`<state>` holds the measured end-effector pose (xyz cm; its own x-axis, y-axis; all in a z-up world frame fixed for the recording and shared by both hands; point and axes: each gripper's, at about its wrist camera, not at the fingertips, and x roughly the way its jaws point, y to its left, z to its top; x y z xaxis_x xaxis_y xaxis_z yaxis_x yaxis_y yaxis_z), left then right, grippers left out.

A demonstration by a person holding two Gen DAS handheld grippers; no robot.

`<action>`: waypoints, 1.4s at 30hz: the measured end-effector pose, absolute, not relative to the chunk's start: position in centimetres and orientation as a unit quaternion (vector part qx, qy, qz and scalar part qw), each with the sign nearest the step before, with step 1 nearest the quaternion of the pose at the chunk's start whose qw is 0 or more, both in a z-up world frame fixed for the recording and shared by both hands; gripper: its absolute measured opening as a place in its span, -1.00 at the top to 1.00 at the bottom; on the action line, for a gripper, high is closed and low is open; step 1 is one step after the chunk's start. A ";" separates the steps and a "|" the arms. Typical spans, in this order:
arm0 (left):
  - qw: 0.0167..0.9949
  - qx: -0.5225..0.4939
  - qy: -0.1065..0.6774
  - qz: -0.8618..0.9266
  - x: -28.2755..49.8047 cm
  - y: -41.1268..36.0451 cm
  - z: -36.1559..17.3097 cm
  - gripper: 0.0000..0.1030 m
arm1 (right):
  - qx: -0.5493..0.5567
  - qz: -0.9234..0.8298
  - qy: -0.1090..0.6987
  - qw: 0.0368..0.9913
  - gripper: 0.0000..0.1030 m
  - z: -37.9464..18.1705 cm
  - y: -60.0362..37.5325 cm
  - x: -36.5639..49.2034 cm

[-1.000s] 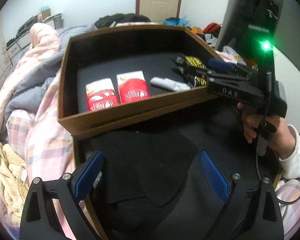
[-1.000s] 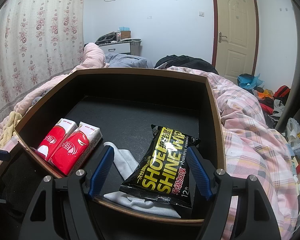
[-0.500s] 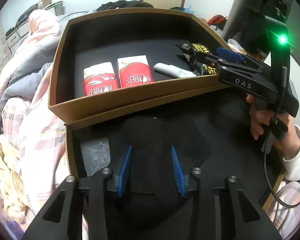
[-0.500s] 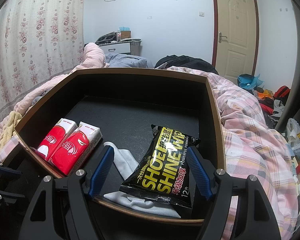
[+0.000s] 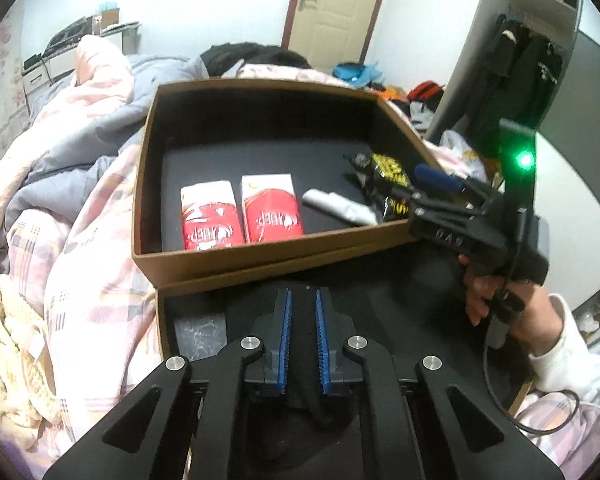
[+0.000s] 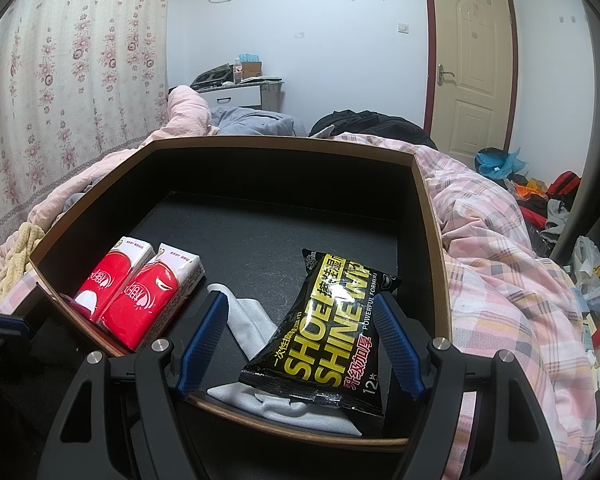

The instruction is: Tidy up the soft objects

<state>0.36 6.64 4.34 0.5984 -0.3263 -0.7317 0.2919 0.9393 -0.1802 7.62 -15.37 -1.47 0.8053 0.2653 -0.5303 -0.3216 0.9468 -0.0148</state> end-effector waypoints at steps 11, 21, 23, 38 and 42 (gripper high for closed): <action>0.893 -0.036 0.421 -0.156 0.6 6.9 4.2 0.87 | -0.052 0.154 0.271 0.949 -0.42 -1.5 -15.3 7.7; 0.901 -0.090 0.392 -0.160 0.1 8.2 5.1 0.87 | -0.052 0.154 0.271 0.949 -0.42 -1.5 -15.3 7.6; 0.901 -0.091 0.392 -0.164 0.0 8.1 5.1 0.87 | -0.052 0.154 0.271 0.949 -0.42 -1.5 -15.3 7.6; 0.917 -0.157 0.337 -0.146 -0.7 10.5 6.4 0.86 | -0.052 0.154 0.272 0.949 -0.42 -1.5 -15.3 7.7; 0.917 -0.165 0.333 -0.143 -0.7 10.9 6.5 0.86 | -0.052 0.154 0.272 0.949 -0.42 -1.5 -15.3 7.6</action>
